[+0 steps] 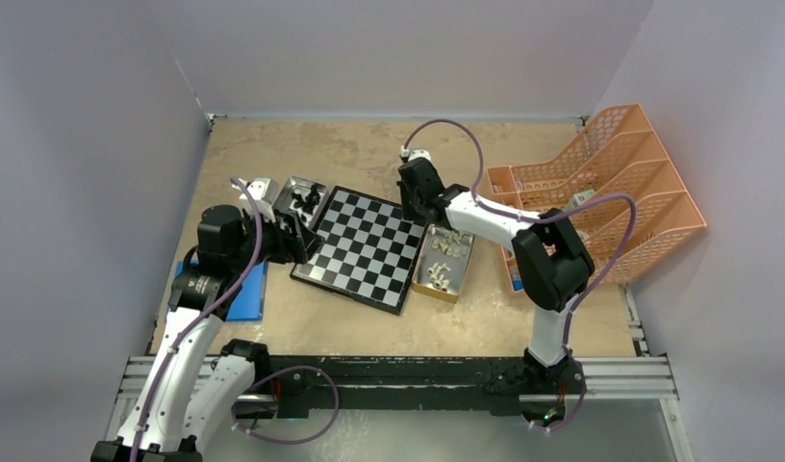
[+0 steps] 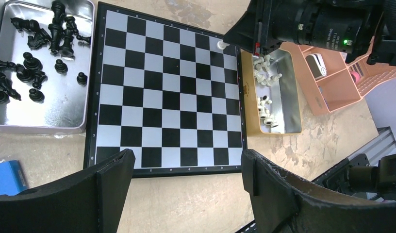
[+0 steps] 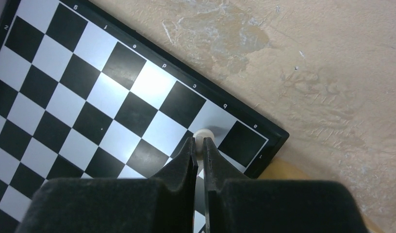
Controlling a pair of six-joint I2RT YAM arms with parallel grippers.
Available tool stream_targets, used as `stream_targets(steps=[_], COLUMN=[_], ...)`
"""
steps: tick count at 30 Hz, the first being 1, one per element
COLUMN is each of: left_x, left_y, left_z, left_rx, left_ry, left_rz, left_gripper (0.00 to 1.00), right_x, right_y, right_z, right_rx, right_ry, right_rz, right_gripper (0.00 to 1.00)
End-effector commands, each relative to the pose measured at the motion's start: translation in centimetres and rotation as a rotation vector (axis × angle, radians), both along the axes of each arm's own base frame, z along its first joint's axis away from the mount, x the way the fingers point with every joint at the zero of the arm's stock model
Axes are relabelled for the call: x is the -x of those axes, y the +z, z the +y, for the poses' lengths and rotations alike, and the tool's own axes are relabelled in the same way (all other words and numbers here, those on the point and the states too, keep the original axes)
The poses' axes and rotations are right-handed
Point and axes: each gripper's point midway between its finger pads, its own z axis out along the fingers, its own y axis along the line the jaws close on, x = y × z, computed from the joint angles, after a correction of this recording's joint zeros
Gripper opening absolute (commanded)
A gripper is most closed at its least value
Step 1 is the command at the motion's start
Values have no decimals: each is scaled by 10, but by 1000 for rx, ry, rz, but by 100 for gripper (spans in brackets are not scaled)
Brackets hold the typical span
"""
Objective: Set up the chess pieces on the board
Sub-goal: Place the chess piece on the chessboard.
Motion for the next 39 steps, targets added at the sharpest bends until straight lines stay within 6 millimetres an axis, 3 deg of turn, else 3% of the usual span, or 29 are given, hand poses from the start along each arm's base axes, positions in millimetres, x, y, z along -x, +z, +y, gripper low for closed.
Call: stream_targets(steps=[1, 11, 39], left_x=[-1, 0, -1], left_y=[9, 10, 9], left_z=[0, 0, -1], left_rx=[3, 4, 5], left_ry=[1, 1, -2], left_rz=[-42, -50, -45], left_gripper=[81, 81, 81], right_x=[-12, -16, -14], right_y=[17, -6, -17], right_z=[8, 7, -4], right_rx=[-5, 51, 93], right_ry=[9, -5, -43], right_rz=[-38, 12, 29], right_gripper=[7, 8, 10])
